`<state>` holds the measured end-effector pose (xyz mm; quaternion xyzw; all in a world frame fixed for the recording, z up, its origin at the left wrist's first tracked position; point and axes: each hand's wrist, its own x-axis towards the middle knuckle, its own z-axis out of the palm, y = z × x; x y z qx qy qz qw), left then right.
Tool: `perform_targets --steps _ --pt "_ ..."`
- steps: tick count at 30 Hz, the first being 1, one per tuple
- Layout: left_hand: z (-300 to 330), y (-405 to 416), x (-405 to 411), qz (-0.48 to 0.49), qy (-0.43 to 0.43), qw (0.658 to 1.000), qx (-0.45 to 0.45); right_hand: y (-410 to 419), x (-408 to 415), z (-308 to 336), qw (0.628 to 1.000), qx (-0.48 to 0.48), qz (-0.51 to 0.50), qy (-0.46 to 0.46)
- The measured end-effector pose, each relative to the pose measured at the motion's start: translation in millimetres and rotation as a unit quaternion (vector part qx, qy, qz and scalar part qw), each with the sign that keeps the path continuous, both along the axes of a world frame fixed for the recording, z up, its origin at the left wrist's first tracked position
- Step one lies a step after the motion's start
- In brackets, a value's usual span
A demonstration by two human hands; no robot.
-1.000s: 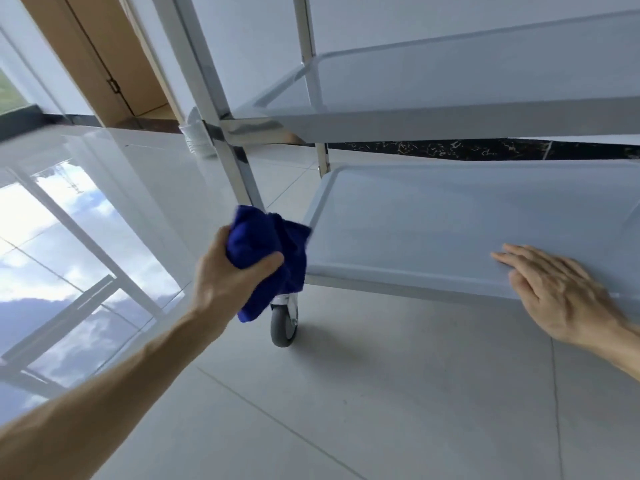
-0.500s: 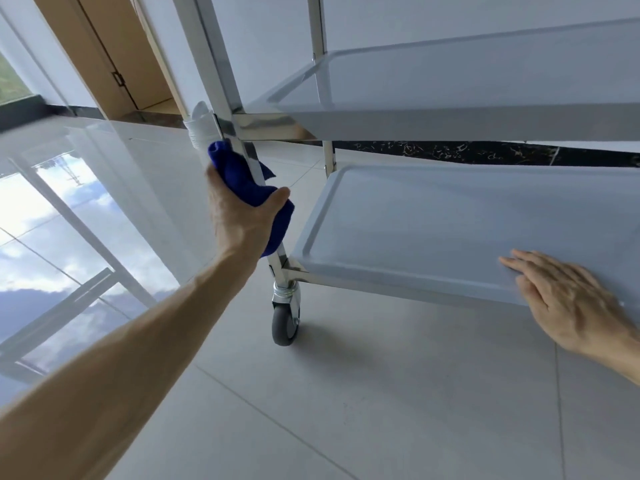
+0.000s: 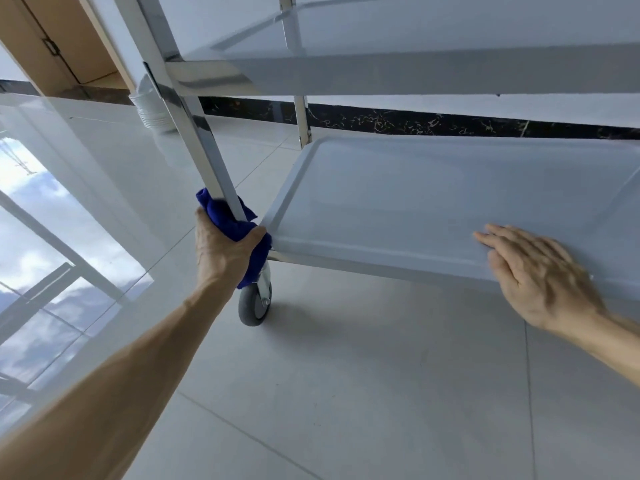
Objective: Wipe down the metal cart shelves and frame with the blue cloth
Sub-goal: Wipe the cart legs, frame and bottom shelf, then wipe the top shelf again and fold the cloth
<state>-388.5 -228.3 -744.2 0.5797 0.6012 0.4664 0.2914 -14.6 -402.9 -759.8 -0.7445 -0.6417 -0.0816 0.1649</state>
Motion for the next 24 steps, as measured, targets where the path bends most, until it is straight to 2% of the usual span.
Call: perform_targets --steps 5,8,13,17,20,22,24 --pt "1 5 2 0.003 0.016 1.0 0.007 2 3 -2 1.0 0.01 0.004 0.002" --pt "4 3 -1 0.015 0.06 0.998 -0.017 2 4 -4 1.0 0.012 -0.001 0.011" --pt "13 -19 -6 0.007 0.07 0.997 -0.043 3 5 5 0.997 -0.068 -0.024 0.036" --pt "21 -54 8 -0.054 -0.005 0.993 -0.104 6 1 24 0.987 -0.156 -0.032 -0.031" --pt "36 -81 27 -0.128 0.01 0.989 -0.068 1 -4 40 0.988 -0.144 -0.023 -0.06" --pt "53 -99 40 -0.17 0.038 0.984 -0.035 -10 -10 50 0.991 -0.125 0.004 -0.045" --pt "75 -116 54 -0.209 0.031 0.977 -0.005 -24 -15 63 0.995 -0.092 0.035 -0.02"
